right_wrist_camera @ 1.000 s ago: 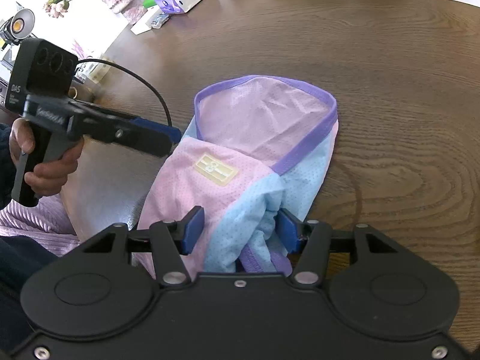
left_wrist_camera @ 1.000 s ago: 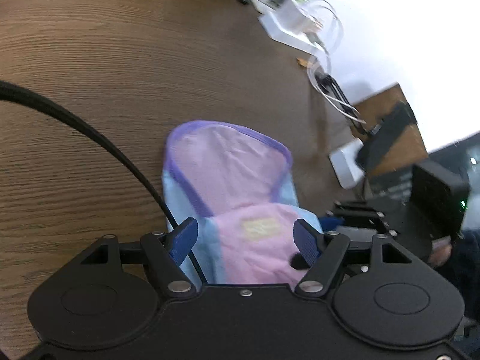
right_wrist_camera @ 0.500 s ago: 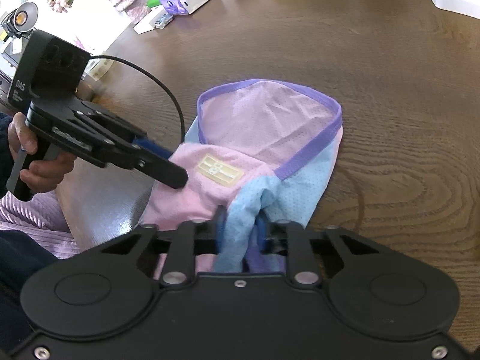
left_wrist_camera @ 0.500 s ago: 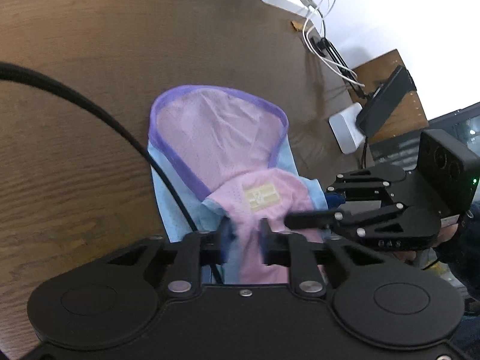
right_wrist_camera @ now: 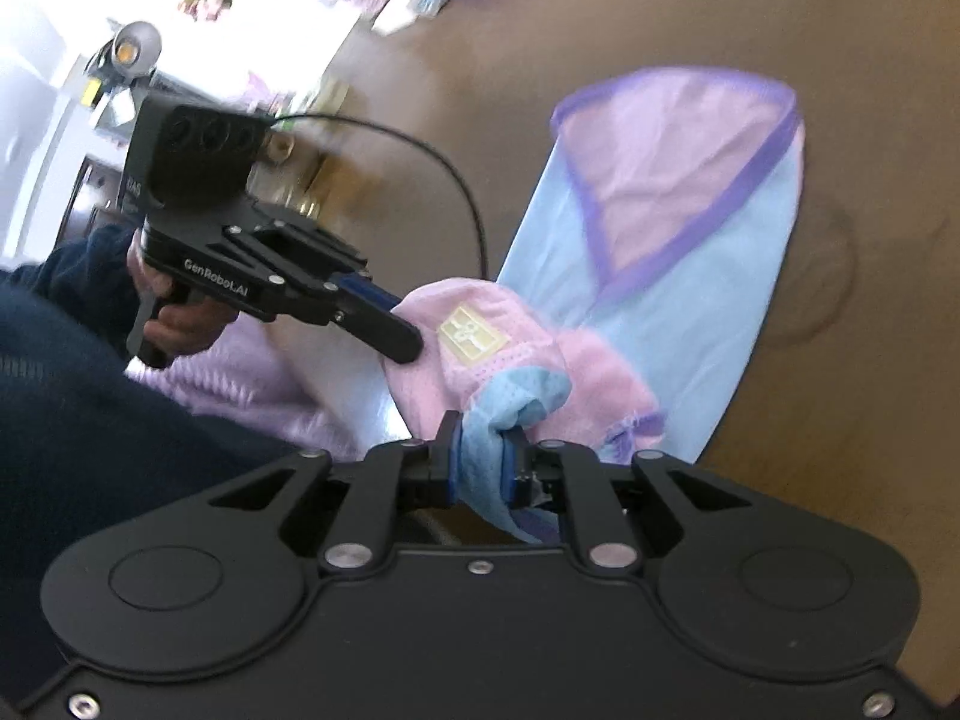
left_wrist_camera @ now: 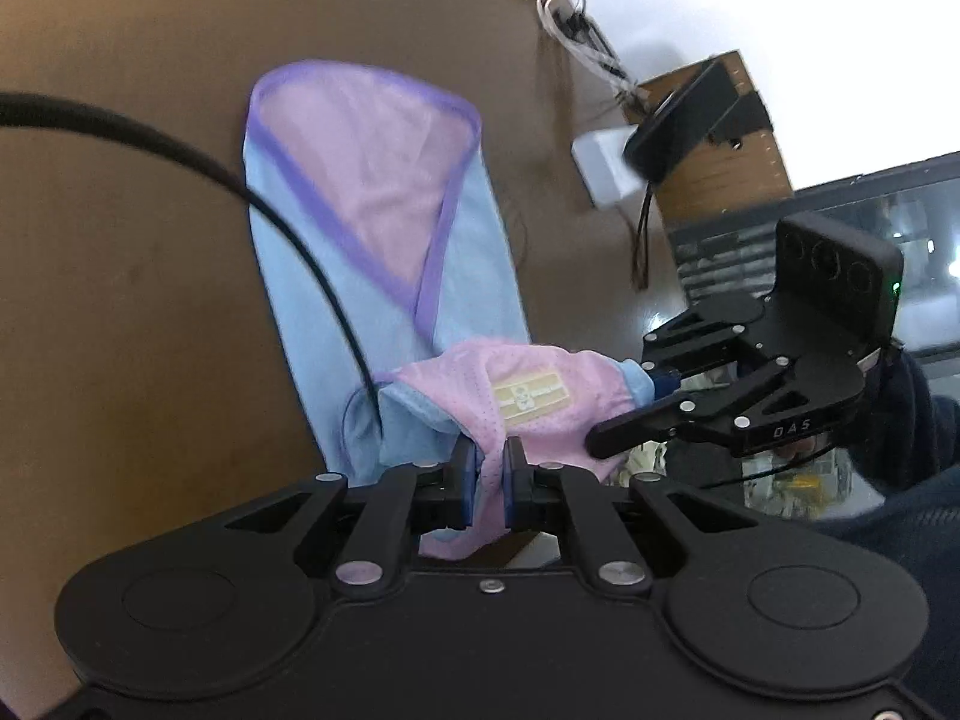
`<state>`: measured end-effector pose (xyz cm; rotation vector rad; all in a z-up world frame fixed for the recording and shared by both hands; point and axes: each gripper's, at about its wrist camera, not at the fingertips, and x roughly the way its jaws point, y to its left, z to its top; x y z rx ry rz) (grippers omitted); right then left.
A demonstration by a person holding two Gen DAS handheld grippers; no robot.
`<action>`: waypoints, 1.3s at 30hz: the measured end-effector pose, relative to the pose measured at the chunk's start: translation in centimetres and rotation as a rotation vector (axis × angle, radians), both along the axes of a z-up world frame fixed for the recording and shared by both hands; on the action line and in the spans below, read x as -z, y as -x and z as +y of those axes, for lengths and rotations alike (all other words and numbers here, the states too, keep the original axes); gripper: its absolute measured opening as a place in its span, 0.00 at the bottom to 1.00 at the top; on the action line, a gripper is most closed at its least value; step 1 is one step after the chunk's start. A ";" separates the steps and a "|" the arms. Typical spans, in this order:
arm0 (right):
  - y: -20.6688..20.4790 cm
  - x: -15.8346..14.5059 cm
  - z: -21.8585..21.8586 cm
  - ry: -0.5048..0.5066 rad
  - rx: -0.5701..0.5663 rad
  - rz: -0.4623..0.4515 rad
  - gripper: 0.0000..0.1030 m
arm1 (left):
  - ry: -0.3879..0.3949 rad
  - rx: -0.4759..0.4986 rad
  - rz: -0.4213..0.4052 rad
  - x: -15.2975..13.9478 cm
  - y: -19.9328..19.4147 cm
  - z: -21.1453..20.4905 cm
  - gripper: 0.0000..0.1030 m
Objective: Fold clothes
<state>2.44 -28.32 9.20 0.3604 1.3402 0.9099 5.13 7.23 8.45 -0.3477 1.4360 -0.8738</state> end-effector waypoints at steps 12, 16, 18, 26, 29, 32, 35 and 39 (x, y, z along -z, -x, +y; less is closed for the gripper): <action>-3.1 2.1 0.4 0.198 0.082 -0.172 0.30 | -0.199 -0.091 -0.180 1.7 -2.3 -3.2 0.12; -2.4 1.1 -0.1 0.244 0.085 -0.224 0.41 | -0.232 -0.078 -0.198 1.3 -2.4 -3.2 0.32; -2.2 0.3 -0.7 0.256 0.106 -0.242 0.42 | -0.227 -0.090 -0.193 0.7 -2.4 -2.5 0.44; -7.0 -2.1 -2.0 0.309 0.228 -0.352 0.58 | -0.233 -0.234 -0.307 -1.5 -6.2 -0.2 0.69; -10.3 -0.8 -1.0 0.338 0.231 -0.351 0.58 | -0.284 -0.220 -0.348 -0.3 -8.6 -1.7 0.69; -12.8 0.6 -0.4 0.339 0.215 -0.327 0.51 | -0.365 -0.225 -0.352 0.9 -10.5 -3.0 0.67; -13.7 1.7 0.3 0.360 0.171 -0.312 0.39 | -0.345 -0.222 -0.331 1.4 -11.4 -3.3 0.53; -13.8 2.3 0.6 0.376 0.148 -0.334 0.09 | -0.335 -0.197 -0.311 1.8 -12.0 -3.4 0.10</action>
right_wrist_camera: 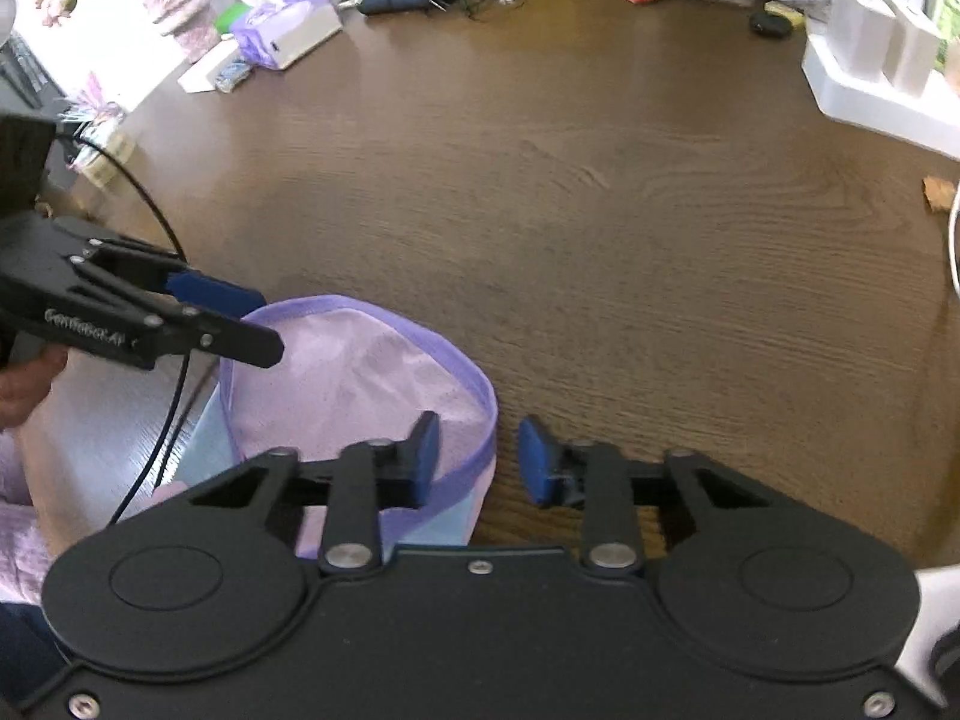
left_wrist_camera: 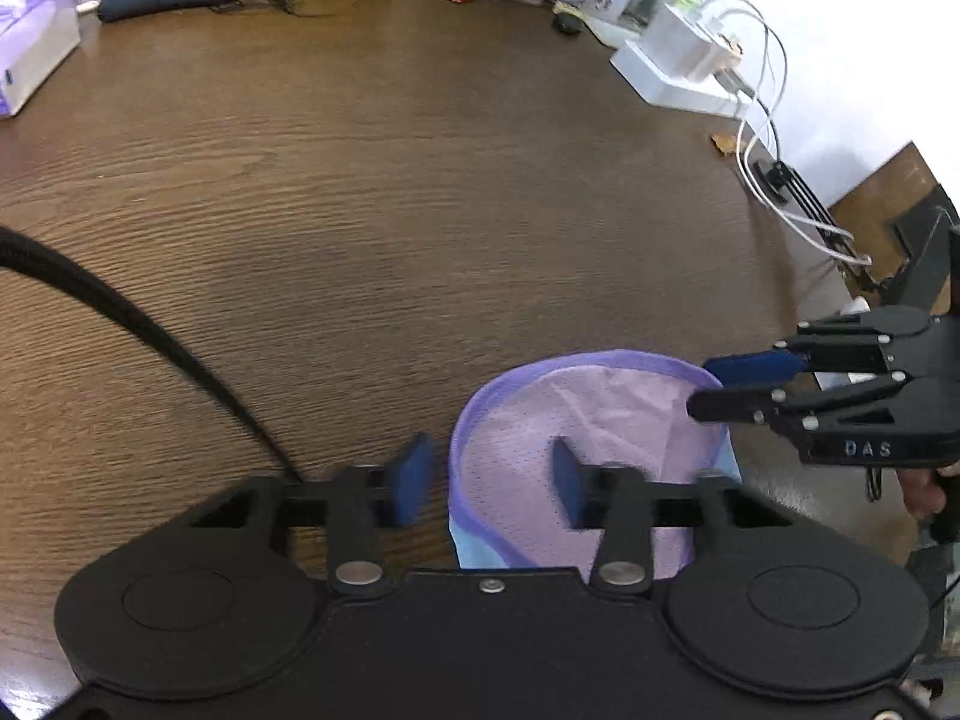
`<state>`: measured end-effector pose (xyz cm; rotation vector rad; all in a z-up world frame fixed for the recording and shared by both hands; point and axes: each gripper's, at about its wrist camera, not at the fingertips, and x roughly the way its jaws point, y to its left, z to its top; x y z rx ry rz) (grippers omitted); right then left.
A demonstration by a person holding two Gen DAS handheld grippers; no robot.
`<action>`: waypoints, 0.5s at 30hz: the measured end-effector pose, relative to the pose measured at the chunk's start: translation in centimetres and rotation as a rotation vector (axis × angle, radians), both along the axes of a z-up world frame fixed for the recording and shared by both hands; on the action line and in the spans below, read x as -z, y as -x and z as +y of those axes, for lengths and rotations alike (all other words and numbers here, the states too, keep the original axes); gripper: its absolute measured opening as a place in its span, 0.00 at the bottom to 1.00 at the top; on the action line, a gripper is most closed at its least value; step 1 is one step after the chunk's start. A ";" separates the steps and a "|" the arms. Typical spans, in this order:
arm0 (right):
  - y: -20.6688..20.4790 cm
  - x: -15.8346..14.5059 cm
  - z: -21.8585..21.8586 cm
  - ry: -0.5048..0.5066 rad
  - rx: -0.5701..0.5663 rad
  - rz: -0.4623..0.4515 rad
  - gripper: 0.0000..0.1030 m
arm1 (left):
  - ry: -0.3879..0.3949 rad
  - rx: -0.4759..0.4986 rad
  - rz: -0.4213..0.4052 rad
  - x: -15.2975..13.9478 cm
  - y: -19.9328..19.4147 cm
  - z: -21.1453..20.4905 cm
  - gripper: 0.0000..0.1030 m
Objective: Fold clothes
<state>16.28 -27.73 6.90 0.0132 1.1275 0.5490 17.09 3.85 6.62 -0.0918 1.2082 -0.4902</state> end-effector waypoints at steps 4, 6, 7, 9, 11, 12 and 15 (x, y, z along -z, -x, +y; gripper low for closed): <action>-0.6 -0.2 0.2 0.022 0.003 -0.043 0.05 | -0.005 -0.020 -0.006 0.2 -0.8 0.4 0.02; -1.3 -0.5 0.4 0.025 0.013 -0.073 0.05 | -0.011 -0.036 -0.013 0.0 -1.7 0.5 0.02; -1.9 -0.8 0.4 0.024 0.024 -0.088 0.05 | -0.012 -0.040 -0.021 -0.3 -2.1 0.5 0.02; -2.8 -1.3 0.4 0.015 0.035 -0.107 0.05 | -0.006 -0.044 -0.044 -1.0 -3.0 0.6 0.02; -3.7 -2.1 0.5 0.002 0.030 -0.129 0.05 | 0.000 -0.047 -0.069 -1.9 -3.6 0.6 0.02; -3.8 -2.4 0.5 -0.001 0.026 -0.134 0.05 | 0.005 -0.048 -0.083 -2.4 -3.5 0.7 0.02; -3.5 -4.0 0.5 -0.023 -0.010 -0.160 0.05 | 0.029 -0.044 -0.122 -4.1 -2.8 0.9 0.02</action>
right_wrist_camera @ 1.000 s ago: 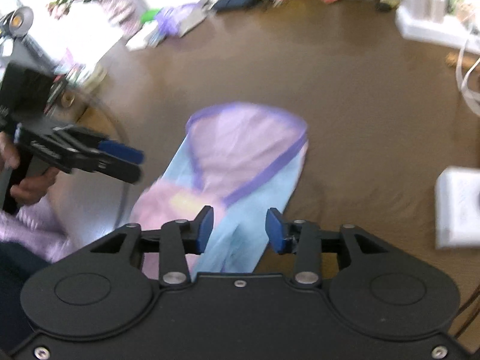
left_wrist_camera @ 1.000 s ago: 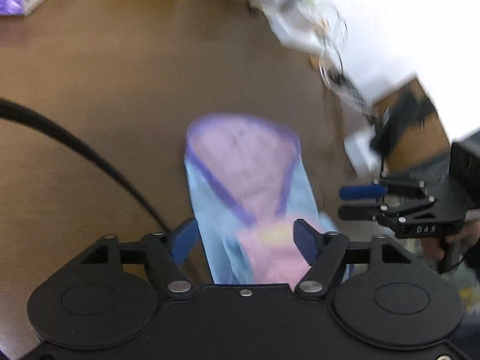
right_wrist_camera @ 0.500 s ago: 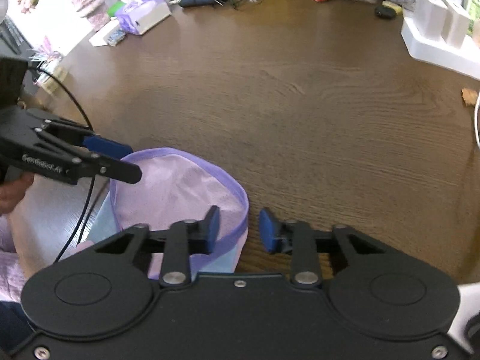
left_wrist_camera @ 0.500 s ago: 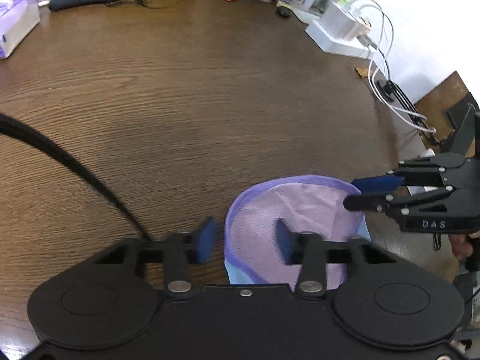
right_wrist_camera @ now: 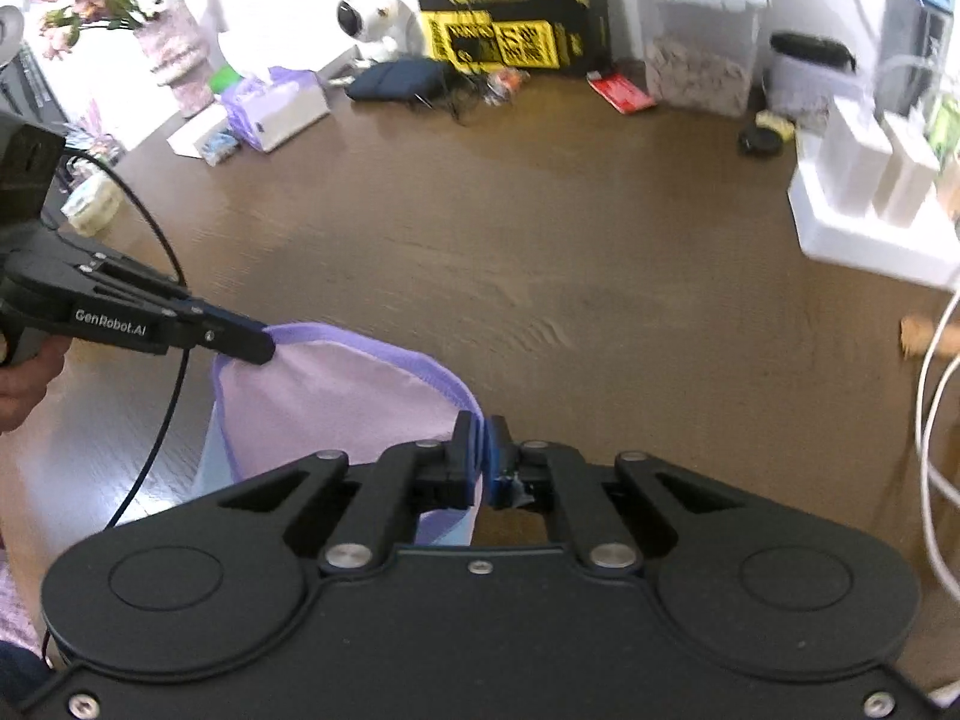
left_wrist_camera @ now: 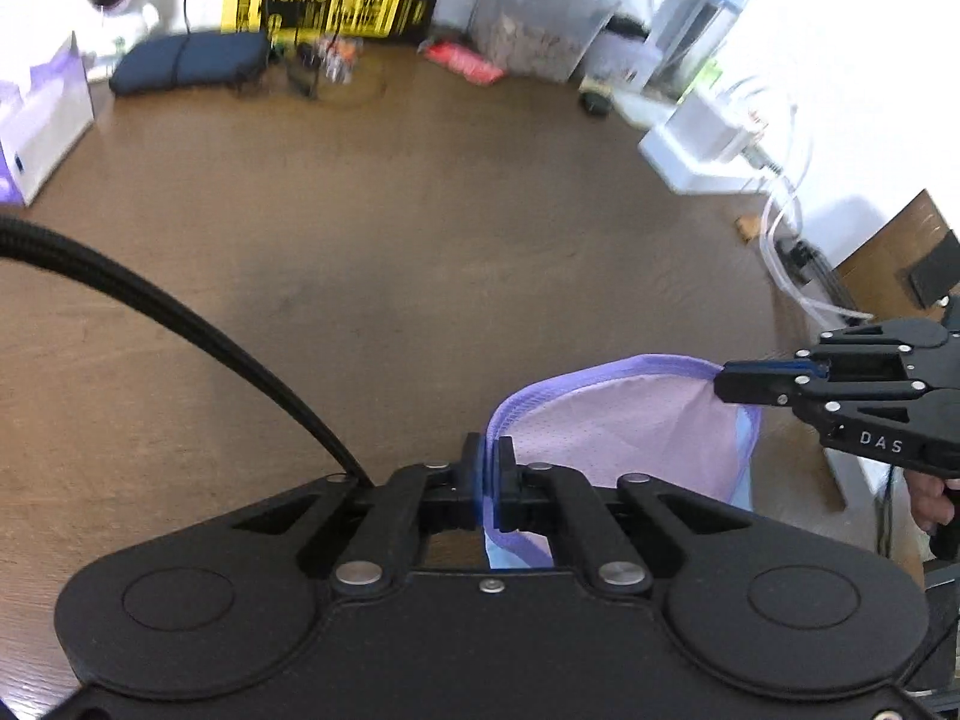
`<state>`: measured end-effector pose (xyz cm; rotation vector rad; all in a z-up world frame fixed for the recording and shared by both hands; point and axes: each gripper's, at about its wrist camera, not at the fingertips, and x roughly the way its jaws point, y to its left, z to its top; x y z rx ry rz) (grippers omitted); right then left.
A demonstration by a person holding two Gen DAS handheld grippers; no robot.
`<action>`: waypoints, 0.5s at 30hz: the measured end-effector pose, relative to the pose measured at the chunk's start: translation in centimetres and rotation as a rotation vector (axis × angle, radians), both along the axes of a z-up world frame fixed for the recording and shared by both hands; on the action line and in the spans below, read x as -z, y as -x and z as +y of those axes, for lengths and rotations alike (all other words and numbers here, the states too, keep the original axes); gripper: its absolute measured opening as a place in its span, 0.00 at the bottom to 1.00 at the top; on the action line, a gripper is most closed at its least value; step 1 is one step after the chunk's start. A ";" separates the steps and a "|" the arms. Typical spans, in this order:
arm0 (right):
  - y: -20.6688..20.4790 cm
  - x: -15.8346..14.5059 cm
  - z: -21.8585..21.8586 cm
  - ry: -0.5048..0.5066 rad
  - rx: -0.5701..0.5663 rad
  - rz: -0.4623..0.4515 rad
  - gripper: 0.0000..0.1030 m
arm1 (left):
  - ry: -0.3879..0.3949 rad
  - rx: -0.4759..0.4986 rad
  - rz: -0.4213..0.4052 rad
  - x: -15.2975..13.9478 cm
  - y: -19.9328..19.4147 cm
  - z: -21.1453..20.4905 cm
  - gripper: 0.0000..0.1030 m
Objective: Fold clothes
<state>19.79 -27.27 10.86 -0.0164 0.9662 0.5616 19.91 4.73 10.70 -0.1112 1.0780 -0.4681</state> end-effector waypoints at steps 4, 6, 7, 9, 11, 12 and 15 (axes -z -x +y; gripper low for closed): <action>3.2 -3.0 -0.5 -0.059 -0.121 0.001 0.05 | 0.055 0.063 -0.077 -3.0 4.6 0.8 0.02; 5.4 -3.5 -0.5 -0.055 -0.201 0.034 0.05 | 0.092 0.130 -0.127 -3.1 8.3 0.7 0.02; 7.2 -3.4 -0.5 -0.039 -0.267 0.068 0.05 | 0.102 0.163 -0.135 -2.7 10.0 0.7 0.02; 9.6 -2.8 -0.2 -0.014 -0.341 0.123 0.05 | 0.101 0.201 -0.120 -1.7 11.6 0.3 0.02; 12.1 -1.5 0.6 0.047 -0.421 0.174 0.05 | 0.067 0.237 -0.075 0.2 13.8 -0.2 0.02; 12.8 -0.9 1.0 0.078 -0.446 0.181 0.05 | 0.045 0.255 -0.057 1.2 14.8 -0.6 0.02; 14.6 0.8 2.4 0.206 -0.526 0.185 0.08 | -0.009 0.281 -0.051 3.0 16.6 -1.6 0.03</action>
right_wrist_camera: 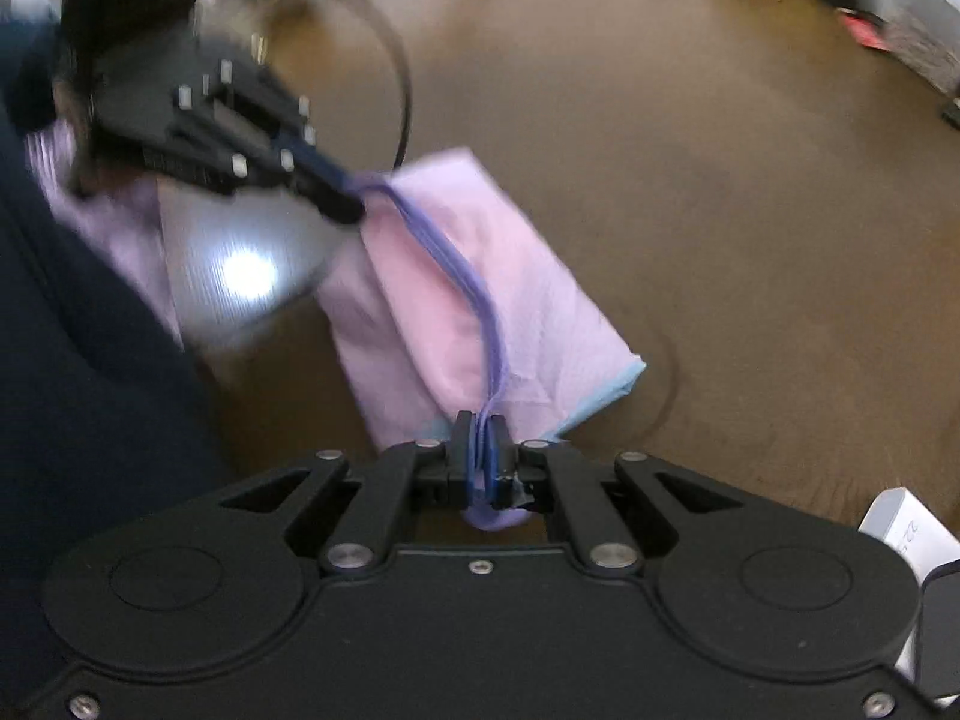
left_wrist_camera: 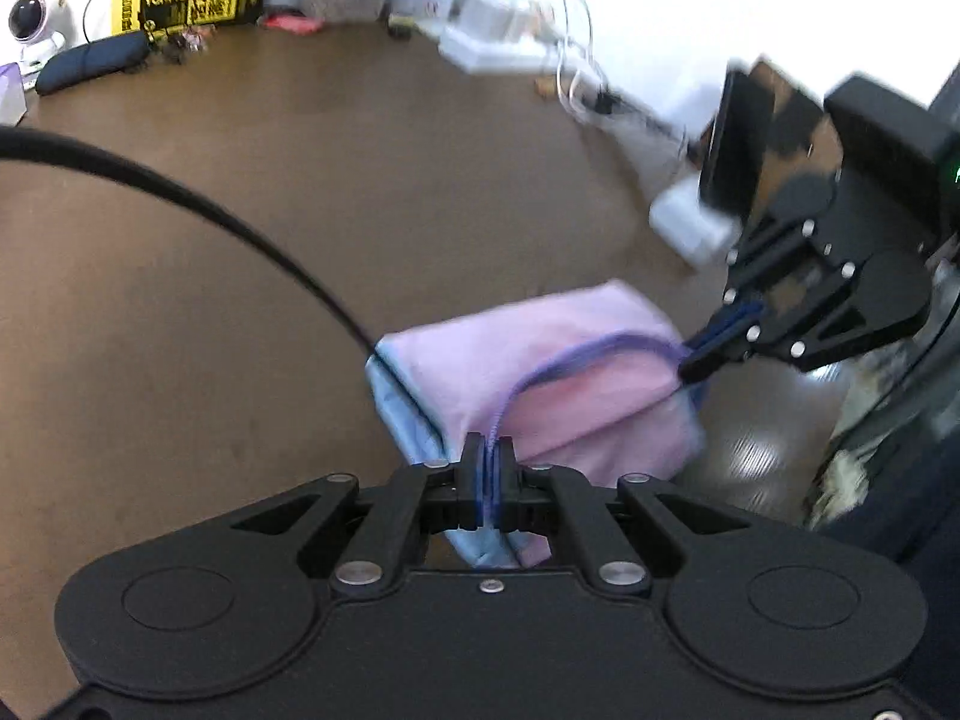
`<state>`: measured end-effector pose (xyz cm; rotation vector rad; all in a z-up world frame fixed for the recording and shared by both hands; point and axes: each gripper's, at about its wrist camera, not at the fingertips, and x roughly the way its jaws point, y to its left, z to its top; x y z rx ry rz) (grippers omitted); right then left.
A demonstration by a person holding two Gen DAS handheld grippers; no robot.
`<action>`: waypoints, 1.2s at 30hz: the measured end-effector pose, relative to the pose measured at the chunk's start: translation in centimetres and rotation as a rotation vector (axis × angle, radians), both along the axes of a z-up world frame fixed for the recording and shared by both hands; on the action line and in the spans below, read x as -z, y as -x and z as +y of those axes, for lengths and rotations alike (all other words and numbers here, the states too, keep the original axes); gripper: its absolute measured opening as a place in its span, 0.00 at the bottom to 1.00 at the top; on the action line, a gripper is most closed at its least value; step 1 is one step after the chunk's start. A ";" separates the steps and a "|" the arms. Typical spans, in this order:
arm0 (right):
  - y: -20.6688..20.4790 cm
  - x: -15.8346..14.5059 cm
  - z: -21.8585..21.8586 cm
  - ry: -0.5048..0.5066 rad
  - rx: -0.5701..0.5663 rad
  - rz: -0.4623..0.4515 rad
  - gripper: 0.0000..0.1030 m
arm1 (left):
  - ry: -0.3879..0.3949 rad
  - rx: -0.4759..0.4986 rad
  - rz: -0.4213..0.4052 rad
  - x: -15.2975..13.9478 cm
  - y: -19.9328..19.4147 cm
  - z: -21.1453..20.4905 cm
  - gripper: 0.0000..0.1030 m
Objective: Fold clothes
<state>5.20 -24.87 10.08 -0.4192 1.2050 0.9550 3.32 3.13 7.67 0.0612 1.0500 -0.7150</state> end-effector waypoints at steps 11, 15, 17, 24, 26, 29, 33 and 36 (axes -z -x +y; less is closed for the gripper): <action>-1.7 -3.2 4.0 -0.158 -0.080 -0.035 0.41 | -0.082 0.011 -0.045 0.6 1.9 -1.0 0.05; -1.7 -1.0 6.3 -0.132 -0.181 0.021 0.37 | -0.172 -0.066 0.043 0.7 1.9 0.3 0.44; -1.3 0.0 6.7 -0.108 -0.210 0.037 0.38 | -0.106 -0.173 0.098 -0.7 2.1 2.3 0.50; -0.8 0.3 6.9 -0.103 -0.190 0.006 0.39 | 0.465 -0.382 0.367 -3.3 0.9 4.8 0.65; -0.5 0.2 6.9 -0.099 -0.192 -0.011 0.40 | 0.590 -0.419 0.377 -3.5 0.4 4.0 0.74; 0.5 0.3 7.0 -0.100 -0.196 -0.027 0.49 | 0.431 -0.591 0.261 -2.5 -1.3 1.4 0.77; 1.5 1.0 7.1 -0.117 -0.164 -0.047 0.62 | 0.035 -0.647 0.171 -0.7 -3.2 -1.8 0.77; 1.4 0.7 7.1 -0.125 -0.106 -0.051 0.67 | -0.015 -0.648 0.166 -0.2 -3.2 -2.7 0.77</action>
